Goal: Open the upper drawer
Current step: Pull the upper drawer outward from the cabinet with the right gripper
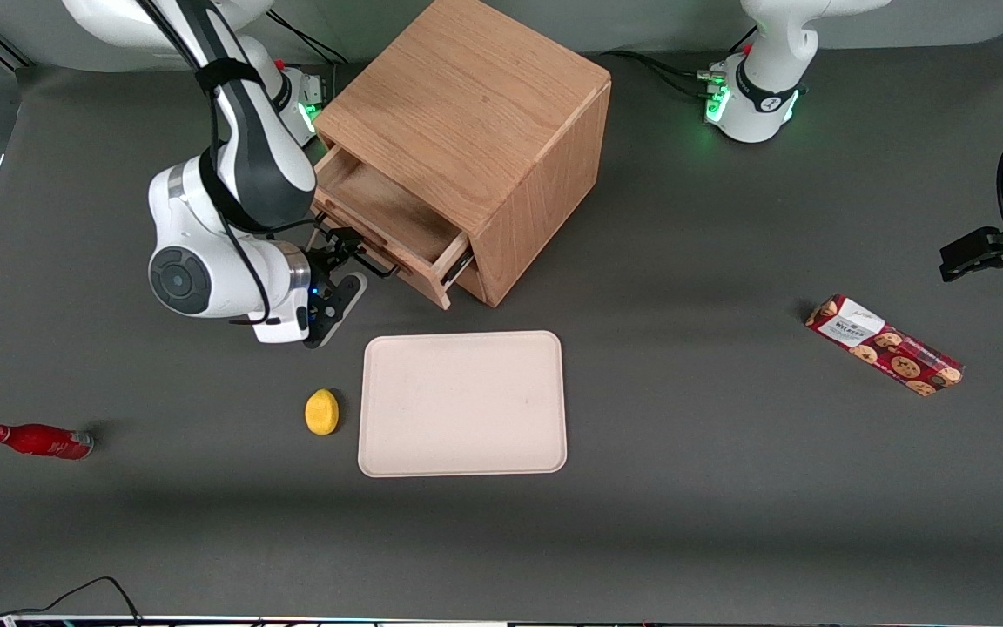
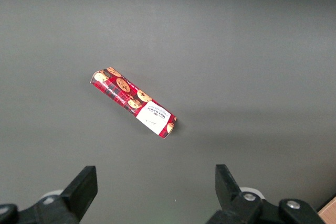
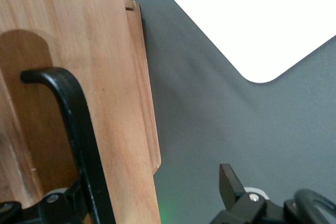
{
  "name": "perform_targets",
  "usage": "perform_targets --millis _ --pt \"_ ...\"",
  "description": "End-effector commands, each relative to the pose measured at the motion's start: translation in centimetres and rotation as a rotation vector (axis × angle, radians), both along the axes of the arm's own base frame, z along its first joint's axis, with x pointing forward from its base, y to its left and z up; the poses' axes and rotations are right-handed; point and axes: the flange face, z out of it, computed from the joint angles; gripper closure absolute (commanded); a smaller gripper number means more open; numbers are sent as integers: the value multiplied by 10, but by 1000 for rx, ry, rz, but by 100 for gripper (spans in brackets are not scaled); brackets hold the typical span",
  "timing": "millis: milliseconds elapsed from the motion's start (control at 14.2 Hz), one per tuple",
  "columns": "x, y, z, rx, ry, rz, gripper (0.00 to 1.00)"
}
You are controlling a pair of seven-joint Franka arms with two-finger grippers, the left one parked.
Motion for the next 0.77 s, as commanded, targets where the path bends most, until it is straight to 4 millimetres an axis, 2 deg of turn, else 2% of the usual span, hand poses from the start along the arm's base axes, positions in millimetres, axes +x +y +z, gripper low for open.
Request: perform_targets --millis 0,281,351,703 --pt "14 -4 -1 35 -1 6 0" --pt "24 -9 1 44 -21 31 0" --pt "31 -18 1 49 -29 29 0" --pt "47 -34 3 57 -58 48 0"
